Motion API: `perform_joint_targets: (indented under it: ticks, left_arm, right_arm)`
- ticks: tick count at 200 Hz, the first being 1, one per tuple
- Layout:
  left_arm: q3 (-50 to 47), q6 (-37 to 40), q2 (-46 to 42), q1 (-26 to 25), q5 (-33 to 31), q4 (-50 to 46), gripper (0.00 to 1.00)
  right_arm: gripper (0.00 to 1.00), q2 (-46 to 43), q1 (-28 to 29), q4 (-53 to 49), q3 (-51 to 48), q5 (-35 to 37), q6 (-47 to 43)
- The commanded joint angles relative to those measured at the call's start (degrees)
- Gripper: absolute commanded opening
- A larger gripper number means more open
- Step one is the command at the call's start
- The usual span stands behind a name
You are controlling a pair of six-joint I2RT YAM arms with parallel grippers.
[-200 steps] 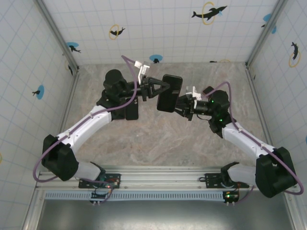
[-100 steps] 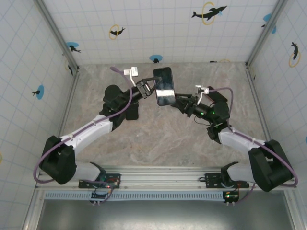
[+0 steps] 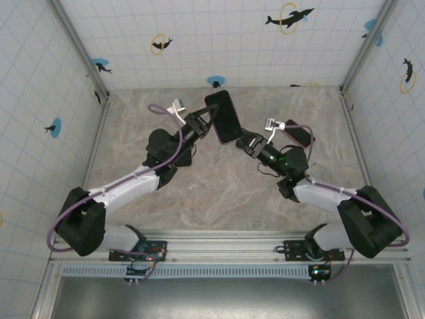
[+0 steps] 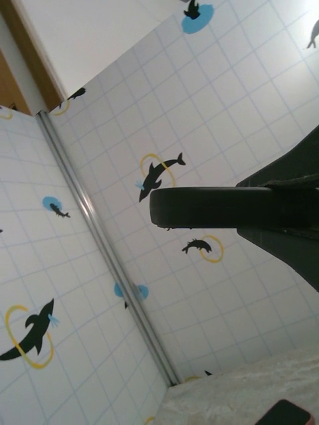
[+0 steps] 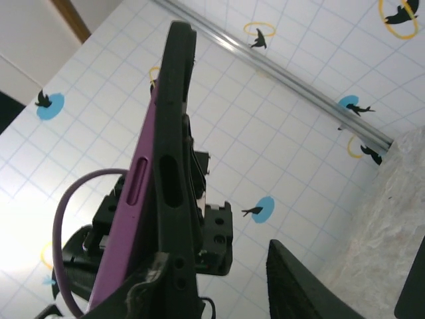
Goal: Take the phone out of the phone case
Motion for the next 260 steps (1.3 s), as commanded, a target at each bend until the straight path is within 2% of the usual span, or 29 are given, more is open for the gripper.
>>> perform_joint_targets:
  ticks: [1,24,47,82,101,114,128,148,164,218,260]
  left_arm:
    - [-1.01,-2.50,1.34,-0.41,-3.21,2.40,0.00]
    - [-0.23,-4.36,3.06,-0.41,-1.25,2.53,0.00]
    - [0.06,-4.99,3.80,-0.42,-0.34,1.71,0.00]
    - [-0.05,-5.09,3.81,-0.08,-0.82,-0.38,0.00]
    - [-0.02,-5.51,3.90,0.30,-0.75,-1.08,0.12]
    - [-0.19,-5.85,4.03,0.55,-0.64,-0.99,0.17]
    - [0.03,-5.95,4.15,0.64,-0.47,-1.14,0.27]
    - [0.41,-5.79,4.51,0.75,-0.07,-2.36,0.39]
    - [0.63,-5.62,4.38,0.86,-0.27,-3.69,0.54]
    - [1.32,-4.49,3.98,0.86,-0.33,-6.50,0.71]
    - [2.32,-4.61,4.18,0.23,0.52,-7.73,0.75]
  right_arm:
    - [0.37,-0.14,1.71,6.42,0.76,3.93,2.68]
    - [0.35,0.93,2.08,6.40,1.66,3.58,3.50]
    - [0.29,1.47,2.08,7.66,1.25,3.74,4.70]
    - [0.15,1.56,1.91,8.20,0.39,4.26,5.84]
    - [0.06,1.86,1.78,8.78,0.06,4.76,7.11]
    - [0.03,2.21,1.69,9.55,-0.28,5.20,7.94]
    - [0.00,2.67,1.59,10.42,-0.39,5.51,8.95]
    - [0.00,3.30,1.49,11.59,-0.65,6.26,10.17]
    - [0.00,3.76,1.36,12.60,-0.65,6.54,10.74]
    - [0.00,4.41,0.97,13.31,-0.66,7.71,10.58]
    - [0.00,5.57,0.36,17.20,-0.67,8.65,9.98]
